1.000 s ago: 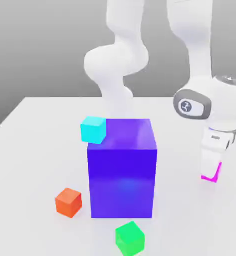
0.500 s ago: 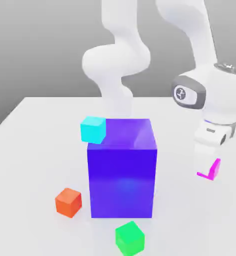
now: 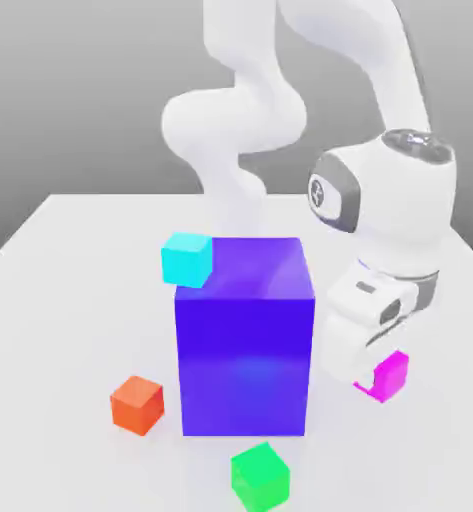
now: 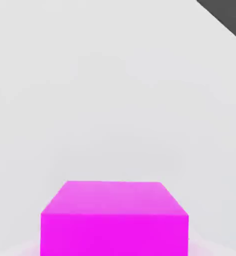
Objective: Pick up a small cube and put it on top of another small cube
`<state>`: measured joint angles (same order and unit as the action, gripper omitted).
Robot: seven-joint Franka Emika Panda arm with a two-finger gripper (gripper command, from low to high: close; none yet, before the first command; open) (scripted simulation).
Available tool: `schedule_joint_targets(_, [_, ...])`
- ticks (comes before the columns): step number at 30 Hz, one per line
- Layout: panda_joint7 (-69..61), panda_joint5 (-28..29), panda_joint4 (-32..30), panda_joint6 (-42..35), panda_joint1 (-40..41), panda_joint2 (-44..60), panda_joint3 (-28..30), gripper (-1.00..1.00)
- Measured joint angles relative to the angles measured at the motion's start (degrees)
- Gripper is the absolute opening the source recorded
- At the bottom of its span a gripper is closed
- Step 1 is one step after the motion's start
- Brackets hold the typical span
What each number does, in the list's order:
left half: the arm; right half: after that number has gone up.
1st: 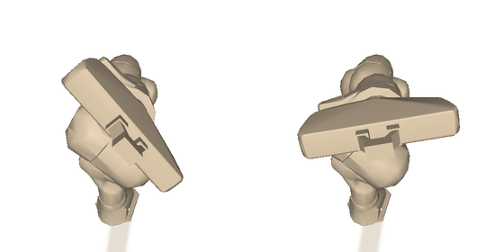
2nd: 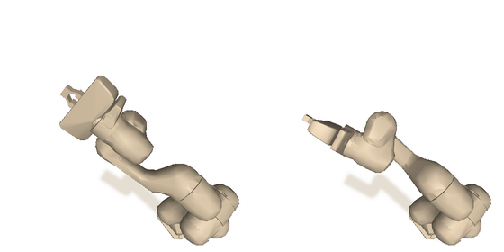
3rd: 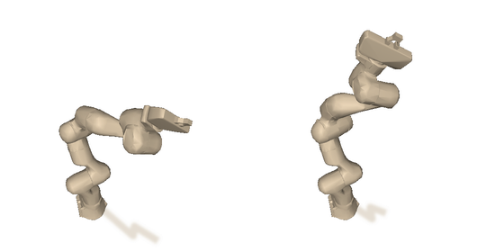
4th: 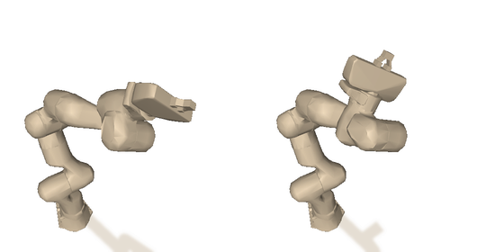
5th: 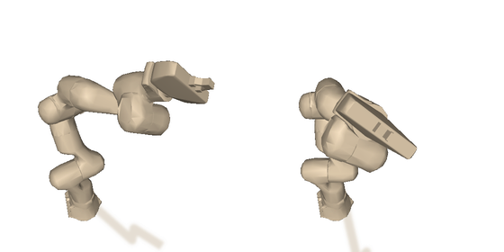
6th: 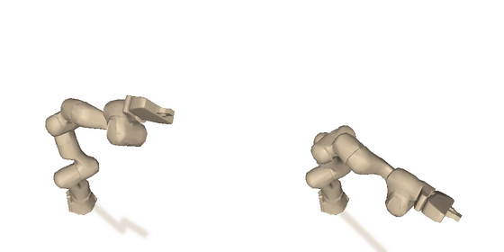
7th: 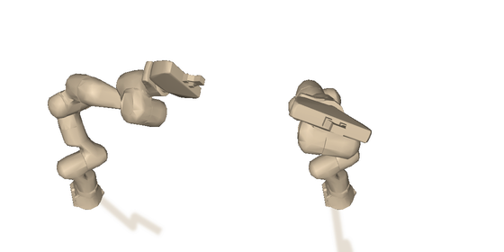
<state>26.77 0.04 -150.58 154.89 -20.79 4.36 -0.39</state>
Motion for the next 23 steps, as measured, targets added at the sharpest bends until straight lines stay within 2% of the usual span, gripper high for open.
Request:
schedule_joint_targets(14, [-6.23, -1.16, 6.39, -5.26, 11.02, 1.16, 5.76, -1.00])
schedule_joint_targets(19, [-8.00, -3.06, 7.31, 2.08, 12.03, 9.45, 5.16, -1.00])
schedule_joint_targets(20, [-8.22, -3.36, 7.39, 3.35, 12.16, 10.82, 4.99, 1.00])
schedule_joint_targets(23, [-8.22, -3.36, 7.39, 3.35, 12.16, 10.82, 4.99, 1.00])
